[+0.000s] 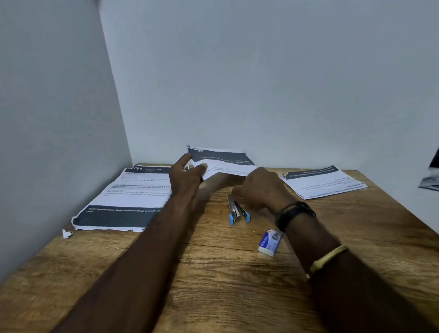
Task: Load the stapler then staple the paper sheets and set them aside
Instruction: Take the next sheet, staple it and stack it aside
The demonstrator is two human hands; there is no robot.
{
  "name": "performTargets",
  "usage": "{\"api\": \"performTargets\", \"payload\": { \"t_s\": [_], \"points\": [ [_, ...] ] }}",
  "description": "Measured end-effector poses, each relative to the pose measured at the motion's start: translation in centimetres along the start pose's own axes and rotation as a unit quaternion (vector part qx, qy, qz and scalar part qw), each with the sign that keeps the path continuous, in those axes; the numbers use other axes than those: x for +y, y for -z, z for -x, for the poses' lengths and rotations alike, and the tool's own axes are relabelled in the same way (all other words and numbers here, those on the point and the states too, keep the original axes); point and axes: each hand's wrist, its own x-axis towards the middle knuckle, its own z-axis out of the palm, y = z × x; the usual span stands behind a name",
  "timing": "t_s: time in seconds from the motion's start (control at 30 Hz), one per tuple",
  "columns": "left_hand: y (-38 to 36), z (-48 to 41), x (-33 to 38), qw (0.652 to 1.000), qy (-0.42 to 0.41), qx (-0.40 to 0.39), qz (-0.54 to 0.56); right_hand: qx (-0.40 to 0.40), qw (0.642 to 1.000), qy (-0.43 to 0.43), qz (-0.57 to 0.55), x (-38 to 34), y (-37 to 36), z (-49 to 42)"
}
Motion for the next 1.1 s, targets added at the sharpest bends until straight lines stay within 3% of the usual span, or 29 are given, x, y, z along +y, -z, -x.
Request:
{"api": "performTargets", "payload": {
  "t_s": [0.07,0.17,0.27,0.57,0.77,1.1],
  "points": [
    [0.1,0.2,0.4,0.998,0.037,-0.002,0.054,0.068,0.985,-0.034,-0.156,0.7,0.5,-0.6],
    [0.2,0.6,0.7,0.990,0.076,-0.010,0.119,0.102,0.910,-0.105,-0.389,1.7,0.7,-1.1],
    [0.1,1.5,1.0,0.985,0.093,-0.025,0.140,0.109,0.852,-0.128,-0.496,2.3,0.3,-1.6],
    [-2.2,4.1,0.4,0.996,-0.024,-0.044,-0.079,0.253,0.878,-0.092,-0.396,5.2,2.5,-3.0],
    [-8.2,5.3,-0.9,0.990,-0.008,-0.106,-0.094,0.312,0.888,-0.106,-0.320,10.8,6.0,-3.5],
    [-16.4,5.9,-3.5,0.964,0.028,-0.186,-0.189,0.330,0.888,-0.165,-0.275,19.2,8.5,-5.6]
  ]
}}
